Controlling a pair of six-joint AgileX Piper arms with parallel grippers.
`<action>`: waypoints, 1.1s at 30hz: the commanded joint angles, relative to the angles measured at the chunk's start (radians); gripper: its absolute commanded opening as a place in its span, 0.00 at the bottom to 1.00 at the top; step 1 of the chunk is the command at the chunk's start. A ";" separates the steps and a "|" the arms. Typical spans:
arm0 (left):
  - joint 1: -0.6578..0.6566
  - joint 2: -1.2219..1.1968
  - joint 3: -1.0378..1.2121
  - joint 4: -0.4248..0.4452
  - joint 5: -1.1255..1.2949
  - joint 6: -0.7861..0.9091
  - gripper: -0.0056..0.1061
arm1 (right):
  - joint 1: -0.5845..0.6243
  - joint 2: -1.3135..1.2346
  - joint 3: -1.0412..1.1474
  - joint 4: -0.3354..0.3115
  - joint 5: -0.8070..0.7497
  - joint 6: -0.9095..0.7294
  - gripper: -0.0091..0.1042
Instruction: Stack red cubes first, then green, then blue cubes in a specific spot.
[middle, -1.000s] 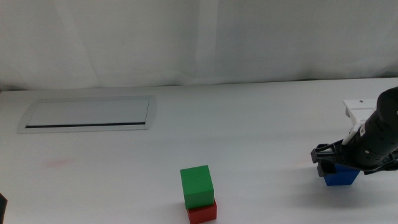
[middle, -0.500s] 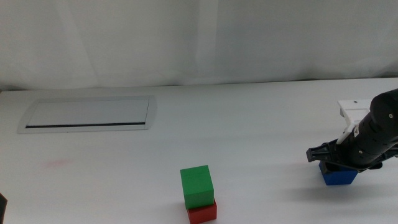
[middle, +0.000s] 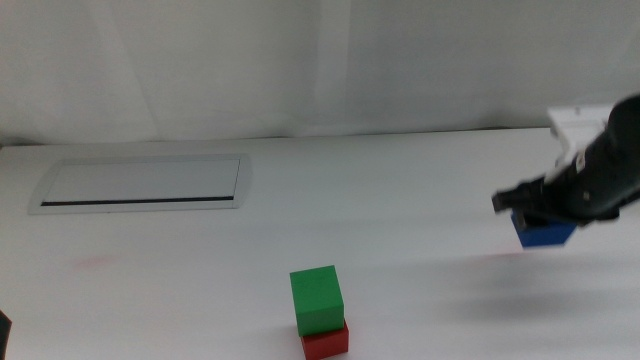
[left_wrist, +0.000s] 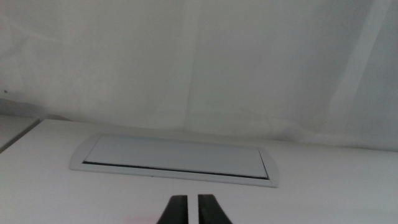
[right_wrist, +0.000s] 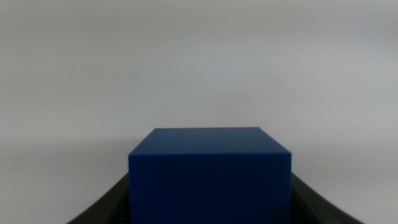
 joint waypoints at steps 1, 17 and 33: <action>-0.006 -0.004 0.039 -0.006 -0.012 0.002 0.02 | 0.034 -0.054 -0.074 -0.012 0.075 -0.021 0.06; -0.006 -0.004 0.039 -0.006 -0.012 0.004 0.02 | 0.523 -0.044 -0.507 -0.068 0.465 0.280 0.06; -0.006 -0.004 0.039 -0.006 -0.012 0.004 0.02 | 0.697 0.200 -0.656 0.015 0.549 0.375 0.06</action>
